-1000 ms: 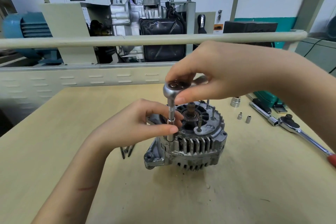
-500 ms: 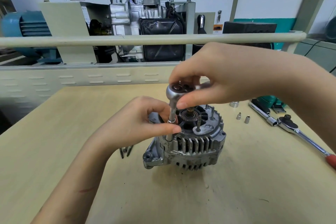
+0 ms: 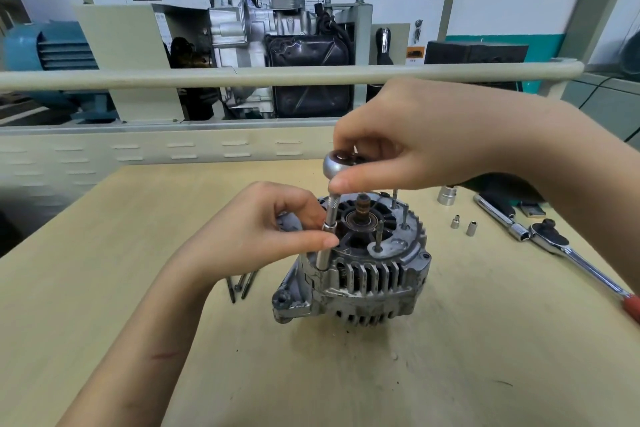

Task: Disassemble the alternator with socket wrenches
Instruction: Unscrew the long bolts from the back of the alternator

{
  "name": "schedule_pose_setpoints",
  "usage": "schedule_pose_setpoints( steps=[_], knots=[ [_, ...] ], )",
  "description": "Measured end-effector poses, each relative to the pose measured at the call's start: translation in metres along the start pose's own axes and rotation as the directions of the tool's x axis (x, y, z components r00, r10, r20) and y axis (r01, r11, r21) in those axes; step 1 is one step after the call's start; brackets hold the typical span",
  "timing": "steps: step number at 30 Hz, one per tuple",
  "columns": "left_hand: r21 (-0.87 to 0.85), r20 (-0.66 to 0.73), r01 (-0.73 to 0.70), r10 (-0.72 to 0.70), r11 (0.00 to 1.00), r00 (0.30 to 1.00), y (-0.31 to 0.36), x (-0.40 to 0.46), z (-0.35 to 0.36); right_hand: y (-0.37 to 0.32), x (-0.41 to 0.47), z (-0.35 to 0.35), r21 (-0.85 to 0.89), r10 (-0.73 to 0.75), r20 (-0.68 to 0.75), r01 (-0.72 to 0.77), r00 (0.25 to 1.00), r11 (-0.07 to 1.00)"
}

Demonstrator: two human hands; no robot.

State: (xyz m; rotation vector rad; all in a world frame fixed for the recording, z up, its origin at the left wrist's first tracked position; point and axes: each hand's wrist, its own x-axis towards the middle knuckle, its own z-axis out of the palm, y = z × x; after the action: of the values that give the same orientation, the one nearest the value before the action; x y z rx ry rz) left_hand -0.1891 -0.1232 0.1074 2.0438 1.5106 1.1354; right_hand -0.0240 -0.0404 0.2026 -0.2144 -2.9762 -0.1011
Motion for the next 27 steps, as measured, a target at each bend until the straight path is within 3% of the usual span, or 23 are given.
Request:
schedule_pose_setpoints(
  steps=[7, 17, 27],
  knots=[
    [-0.115, 0.075, 0.034, -0.025, 0.993, 0.997, 0.0028, -0.0014, 0.0001, -0.0002, -0.0001, -0.0048, 0.018, -0.050, 0.066, 0.049, 0.997, 0.999],
    [0.074, -0.037, -0.003, 0.006, 0.997, 0.999, 0.0033, 0.0003, 0.0025, -0.0044, 0.0013, -0.0040, -0.029, 0.001, 0.024, 0.000, 1.000, 1.000],
    [-0.039, 0.024, 0.011, -0.010, 0.999, 1.000, 0.0046, -0.0027, -0.0016, 0.0007, 0.0003, -0.0047, 0.043, -0.030, 0.038, 0.028, 0.999, 0.999]
  ],
)
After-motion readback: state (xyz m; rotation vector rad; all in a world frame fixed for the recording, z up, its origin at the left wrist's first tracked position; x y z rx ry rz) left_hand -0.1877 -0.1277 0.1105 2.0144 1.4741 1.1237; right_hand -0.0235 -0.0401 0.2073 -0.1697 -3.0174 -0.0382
